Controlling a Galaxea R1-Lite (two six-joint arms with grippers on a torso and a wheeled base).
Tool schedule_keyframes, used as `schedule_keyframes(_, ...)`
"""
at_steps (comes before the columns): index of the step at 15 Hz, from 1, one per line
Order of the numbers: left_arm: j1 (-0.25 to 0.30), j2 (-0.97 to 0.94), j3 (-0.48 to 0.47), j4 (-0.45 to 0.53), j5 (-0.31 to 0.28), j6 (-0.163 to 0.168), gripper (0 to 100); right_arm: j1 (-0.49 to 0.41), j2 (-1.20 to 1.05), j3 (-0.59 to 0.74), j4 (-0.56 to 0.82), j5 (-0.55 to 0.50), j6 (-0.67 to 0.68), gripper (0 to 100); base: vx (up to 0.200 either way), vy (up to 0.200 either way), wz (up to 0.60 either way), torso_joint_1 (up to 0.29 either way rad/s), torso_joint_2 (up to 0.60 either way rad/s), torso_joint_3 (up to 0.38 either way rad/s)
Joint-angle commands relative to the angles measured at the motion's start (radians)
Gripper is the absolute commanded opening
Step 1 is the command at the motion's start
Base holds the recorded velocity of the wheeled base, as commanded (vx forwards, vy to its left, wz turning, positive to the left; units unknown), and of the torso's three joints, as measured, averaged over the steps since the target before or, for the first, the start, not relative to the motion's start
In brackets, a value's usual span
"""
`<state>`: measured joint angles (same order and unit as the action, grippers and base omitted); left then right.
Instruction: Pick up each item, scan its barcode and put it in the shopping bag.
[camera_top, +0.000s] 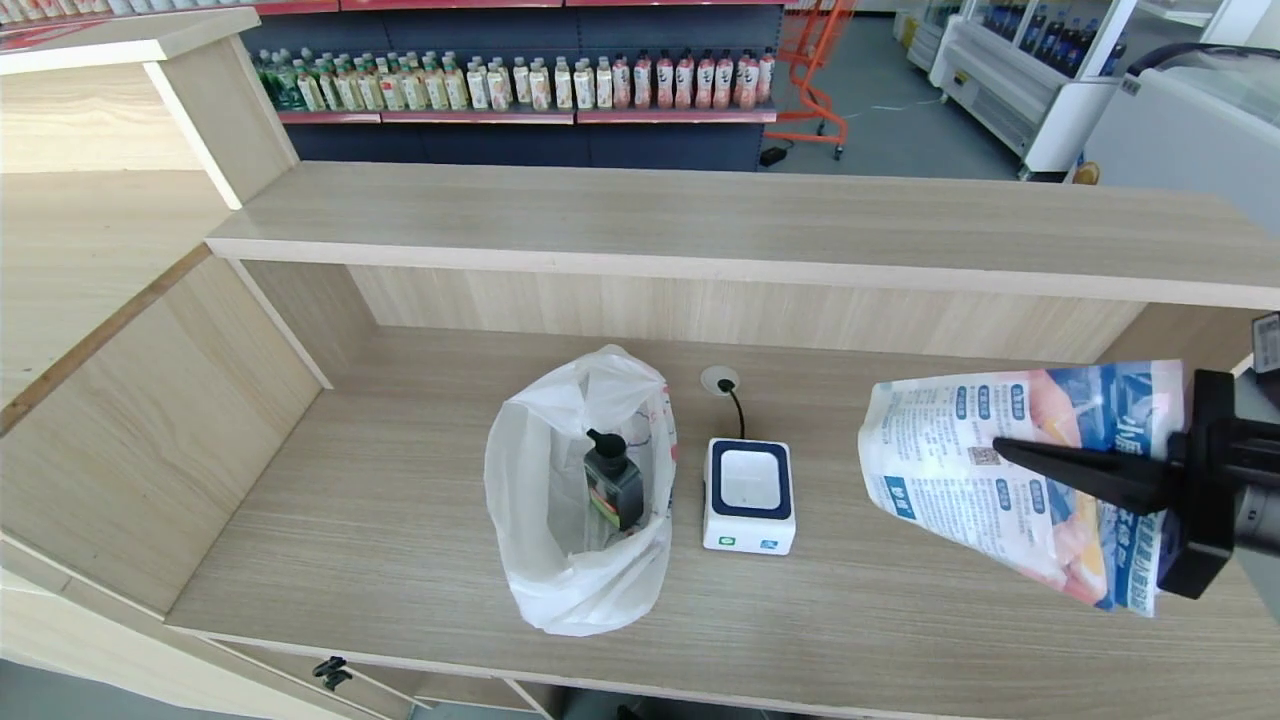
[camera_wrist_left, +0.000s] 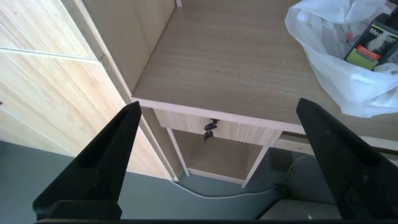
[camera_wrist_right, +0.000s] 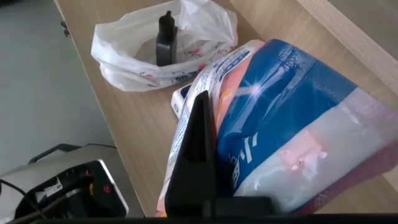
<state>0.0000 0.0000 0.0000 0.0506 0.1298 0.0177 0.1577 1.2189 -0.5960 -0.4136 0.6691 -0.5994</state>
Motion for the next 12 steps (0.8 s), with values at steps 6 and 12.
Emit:
schedule_keyframes(6, 0.0, 0.002, 0.0, 0.0, 0.001, 0.001, 100, 0.0, 0.356, -0.156, -0.08, -0.002, -0.247, 0, 0.0, 0.0, 0.0, 0.0, 0.0, 0.0)
schedule_keyframes(12, 0.0, 0.002, 0.0, 0.0, 0.001, 0.001, 100, 0.013, 0.556, -0.266, -0.08, 0.017, -0.422, 0, 0.0, 0.0, 0.0, 0.0, 0.0, 0.0)
